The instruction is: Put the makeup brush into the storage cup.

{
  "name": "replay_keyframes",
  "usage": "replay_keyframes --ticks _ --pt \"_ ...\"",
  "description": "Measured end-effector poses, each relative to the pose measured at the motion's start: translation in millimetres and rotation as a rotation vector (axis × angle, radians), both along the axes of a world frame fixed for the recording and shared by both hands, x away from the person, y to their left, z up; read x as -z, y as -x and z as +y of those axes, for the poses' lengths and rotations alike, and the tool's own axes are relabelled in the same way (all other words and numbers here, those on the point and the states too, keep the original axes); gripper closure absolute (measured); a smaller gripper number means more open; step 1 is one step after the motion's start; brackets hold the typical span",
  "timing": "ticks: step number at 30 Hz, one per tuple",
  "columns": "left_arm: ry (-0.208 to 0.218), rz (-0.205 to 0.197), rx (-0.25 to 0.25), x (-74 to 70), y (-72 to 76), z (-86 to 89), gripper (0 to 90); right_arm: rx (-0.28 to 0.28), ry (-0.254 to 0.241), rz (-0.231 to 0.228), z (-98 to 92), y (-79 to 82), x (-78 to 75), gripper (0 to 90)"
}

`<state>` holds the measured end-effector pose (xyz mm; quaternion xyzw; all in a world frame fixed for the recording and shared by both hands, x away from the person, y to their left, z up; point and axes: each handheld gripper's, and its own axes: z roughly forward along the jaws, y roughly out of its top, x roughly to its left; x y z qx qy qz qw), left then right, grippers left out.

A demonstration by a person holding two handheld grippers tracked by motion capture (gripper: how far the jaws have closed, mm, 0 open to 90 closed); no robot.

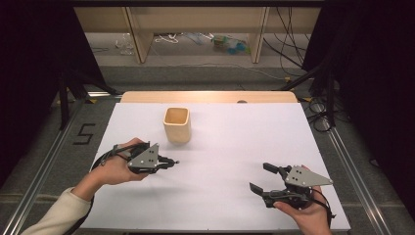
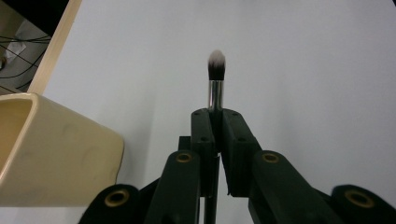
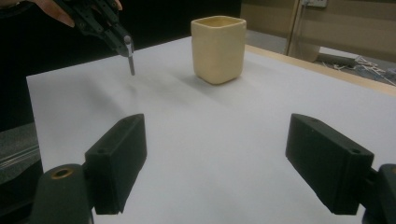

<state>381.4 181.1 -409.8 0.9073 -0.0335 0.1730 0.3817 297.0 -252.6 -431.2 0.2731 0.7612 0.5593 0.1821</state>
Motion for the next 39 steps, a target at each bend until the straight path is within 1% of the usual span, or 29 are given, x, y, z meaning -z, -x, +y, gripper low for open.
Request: replay_keyframes --ticks 2,4,6,7,8,9,10,12,14,15,16,22,25,26,30,31,32,34,35,36,39 --pt "0.010 0.013 -0.011 0.8 0.9 0.5 84.1 0.000 0.000 -0.001 0.0 0.0 0.0 21.7" --pt "0.018 0.018 -0.019 1.2 1.8 1.1 84.1 -0.001 0.000 0.000 0.1 0.0 0.0 21.7" --pt "0.035 0.015 -0.021 1.7 2.2 1.4 84.1 0.000 0.003 -0.001 0.0 -0.1 0.1 21.7" --pt "0.037 0.008 -0.015 1.6 2.0 1.5 84.1 0.000 0.003 -0.001 0.0 -0.1 0.1 21.7" --pt "0.046 0.016 -0.025 2.2 2.9 1.7 84.1 0.001 0.002 -0.001 0.0 -0.1 0.1 21.7" --pt "0.048 0.011 -0.023 2.1 3.0 1.9 84.1 0.000 0.000 0.001 0.1 0.0 0.0 21.7" --pt "0.053 0.024 -0.026 2.7 3.5 2.0 84.1 0.000 0.000 0.001 0.0 0.0 0.1 21.7" --pt "0.063 0.022 -0.025 3.4 3.8 2.7 84.1 0.000 0.003 0.000 0.1 -0.1 0.2 21.7" --pt "0.085 0.036 -0.026 4.7 4.7 3.4 84.1 0.000 0.003 -0.001 0.0 -0.1 0.1 21.7" --pt "0.089 0.042 -0.025 5.1 5.1 3.7 84.1 0.000 0.003 -0.001 0.0 -0.1 0.1 21.7" --pt "0.098 0.042 -0.030 6.1 5.8 3.8 84.1 0.000 0.003 -0.001 0.0 -0.1 0.1 21.7" --pt "0.107 0.038 -0.029 8.0 5.9 5.4 84.1 0.000 0.004 -0.003 0.2 0.0 0.2 21.7" --pt "0.120 0.045 -0.037 8.6 6.6 5.6 84.1 0.000 0.005 -0.002 0.0 -0.2 0.2 21.7" --pt "0.119 0.038 -0.040 8.4 6.5 6.1 84.1 -0.002 0.004 -0.002 0.2 -0.1 0.2 21.7" --pt "0.128 0.037 -0.047 7.5 6.9 6.9 84.1 -0.004 0.003 -0.003 0.5 -0.1 0.6 21.7" --pt "0.130 0.023 -0.044 6.7 6.6 7.4 84.1 -0.004 0.003 -0.003 0.5 -0.1 0.6 21.7" --pt "0.135 0.034 -0.049 6.5 7.3 7.9 84.1 -0.004 0.002 -0.001 0.4 0.0 0.5 21.7" --pt "0.140 0.029 -0.054 5.4 7.7 9.3 84.1 -0.004 0.003 -0.003 0.2 0.0 0.3 21.7" --pt "0.143 0.021 -0.052 4.8 7.4 10.1 84.1 -0.001 0.005 -0.003 0.2 0.1 0.2 21.6" --pt "0.152 0.030 -0.060 4.9 7.8 10.7 84.1 -0.001 0.005 -0.003 0.2 0.0 0.3 21.6" --pt "0.166 0.026 -0.065 3.6 7.9 12.3 84.1 0.001 0.010 -0.002 0.0 0.4 -0.1 21.6"
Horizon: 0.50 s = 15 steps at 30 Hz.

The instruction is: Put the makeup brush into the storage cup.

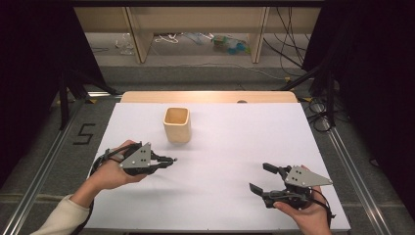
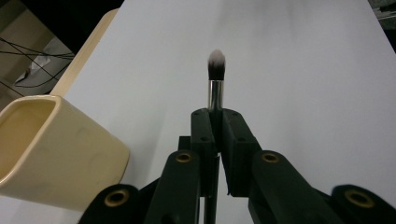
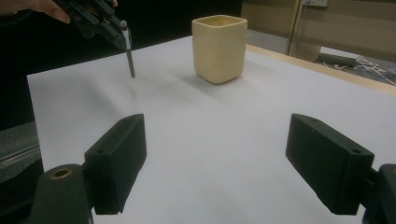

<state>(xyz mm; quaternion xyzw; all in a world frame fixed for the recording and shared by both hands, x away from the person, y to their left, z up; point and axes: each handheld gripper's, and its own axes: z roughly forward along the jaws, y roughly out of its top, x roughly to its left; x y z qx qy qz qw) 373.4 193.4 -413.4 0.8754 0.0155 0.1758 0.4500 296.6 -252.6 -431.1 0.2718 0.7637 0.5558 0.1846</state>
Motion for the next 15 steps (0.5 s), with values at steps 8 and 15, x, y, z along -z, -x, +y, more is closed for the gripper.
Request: replay_keyframes --ticks 8,15 --pt "0.029 0.001 -0.008 -1.1 -0.2 -0.2 84.1 -0.004 -0.009 -0.001 -0.1 -0.3 0.2 21.4" --pt "0.048 0.006 -0.018 -0.6 -0.8 0.8 84.1 0.003 -0.008 -0.005 -0.1 0.0 0.0 21.4"
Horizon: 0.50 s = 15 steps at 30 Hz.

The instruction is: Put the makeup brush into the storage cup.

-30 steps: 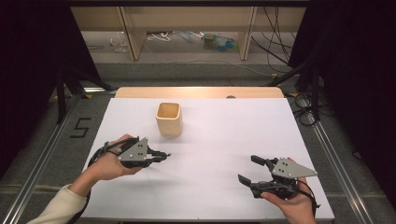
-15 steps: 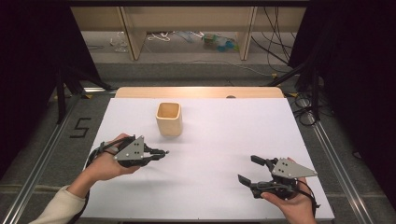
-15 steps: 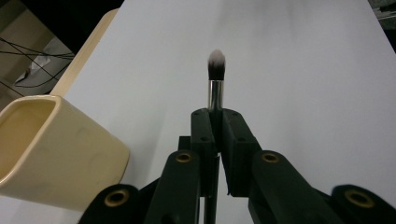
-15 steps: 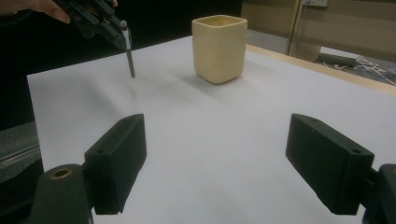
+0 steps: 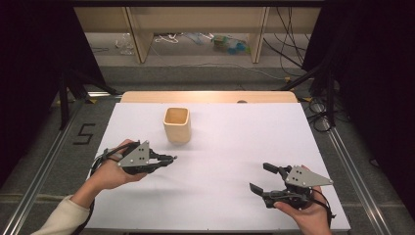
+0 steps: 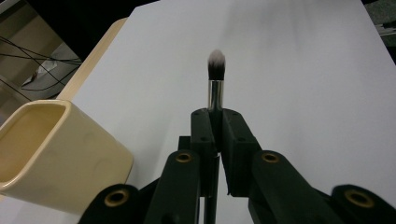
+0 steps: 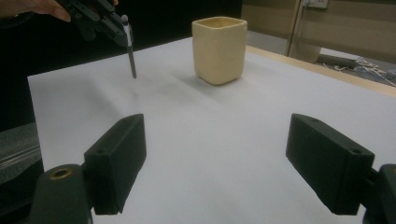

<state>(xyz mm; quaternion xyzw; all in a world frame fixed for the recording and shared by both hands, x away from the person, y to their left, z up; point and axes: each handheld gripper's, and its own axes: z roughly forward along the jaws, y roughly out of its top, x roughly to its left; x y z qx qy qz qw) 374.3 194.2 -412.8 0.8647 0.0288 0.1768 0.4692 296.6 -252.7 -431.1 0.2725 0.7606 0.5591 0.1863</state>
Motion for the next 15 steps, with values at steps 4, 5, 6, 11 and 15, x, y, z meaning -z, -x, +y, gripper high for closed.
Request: replay_keyframes --ticks 4,5,6,11,15 --pt "0.015 -0.002 -0.004 -0.5 -0.6 1.2 84.1 -0.003 0.000 -0.001 -0.1 -0.3 0.1 21.3" --pt "0.023 0.005 -0.008 -0.3 -0.4 1.3 84.1 0.001 0.000 -0.004 -0.1 -0.3 0.0 21.3" --pt "0.026 0.005 -0.009 -0.5 -0.5 1.7 84.1 0.002 0.000 -0.005 -0.1 -0.2 0.0 21.3" --pt "0.048 0.012 -0.014 0.3 -1.3 2.6 84.1 0.001 0.001 -0.008 -0.6 -0.9 0.2 20.8" --pt "0.053 0.015 -0.017 1.3 -2.0 3.3 84.1 0.006 0.003 -0.021 -0.4 -1.7 0.1 20.4"
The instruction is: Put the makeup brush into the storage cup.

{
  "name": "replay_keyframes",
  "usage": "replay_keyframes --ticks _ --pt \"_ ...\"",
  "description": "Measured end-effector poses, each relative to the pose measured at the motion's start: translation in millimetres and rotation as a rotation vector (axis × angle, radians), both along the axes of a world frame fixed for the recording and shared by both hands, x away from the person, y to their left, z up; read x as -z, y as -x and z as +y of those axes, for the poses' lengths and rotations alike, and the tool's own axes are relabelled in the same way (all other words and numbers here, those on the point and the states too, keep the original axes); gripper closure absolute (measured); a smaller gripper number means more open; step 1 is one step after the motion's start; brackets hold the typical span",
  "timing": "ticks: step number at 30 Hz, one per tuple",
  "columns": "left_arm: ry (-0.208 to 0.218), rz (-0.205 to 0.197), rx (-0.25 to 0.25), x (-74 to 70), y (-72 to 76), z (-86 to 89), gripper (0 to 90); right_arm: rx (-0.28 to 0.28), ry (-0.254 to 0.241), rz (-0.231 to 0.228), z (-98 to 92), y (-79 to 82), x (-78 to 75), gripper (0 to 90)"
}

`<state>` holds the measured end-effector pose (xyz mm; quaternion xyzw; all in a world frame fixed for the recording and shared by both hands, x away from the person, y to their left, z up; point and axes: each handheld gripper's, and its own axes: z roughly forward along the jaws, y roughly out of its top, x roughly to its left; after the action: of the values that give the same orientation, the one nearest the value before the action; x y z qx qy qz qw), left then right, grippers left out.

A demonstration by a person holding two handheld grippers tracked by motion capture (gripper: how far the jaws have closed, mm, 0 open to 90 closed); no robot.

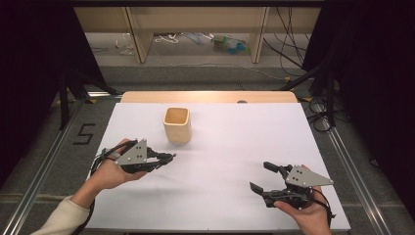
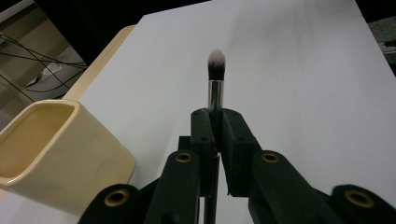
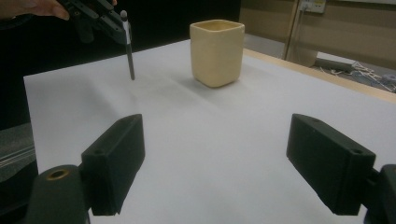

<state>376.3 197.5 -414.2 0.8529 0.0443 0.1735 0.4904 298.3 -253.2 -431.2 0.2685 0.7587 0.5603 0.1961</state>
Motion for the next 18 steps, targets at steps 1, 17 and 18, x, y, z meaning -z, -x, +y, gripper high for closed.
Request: replay_keyframes --ticks 1,17,18 --pt "0.009 0.002 -0.003 0.2 0.0 0.4 84.1 -0.010 0.001 -0.005 -0.1 -1.2 0.4 20.4" --pt "0.050 0.013 -0.018 0.2 -1.1 2.2 84.1 0.005 0.008 -0.030 1.7 -10.9 2.9 16.7" --pt "0.053 0.014 -0.020 0.2 -1.1 2.3 84.1 0.005 0.008 -0.030 1.7 -10.9 2.9 16.7"
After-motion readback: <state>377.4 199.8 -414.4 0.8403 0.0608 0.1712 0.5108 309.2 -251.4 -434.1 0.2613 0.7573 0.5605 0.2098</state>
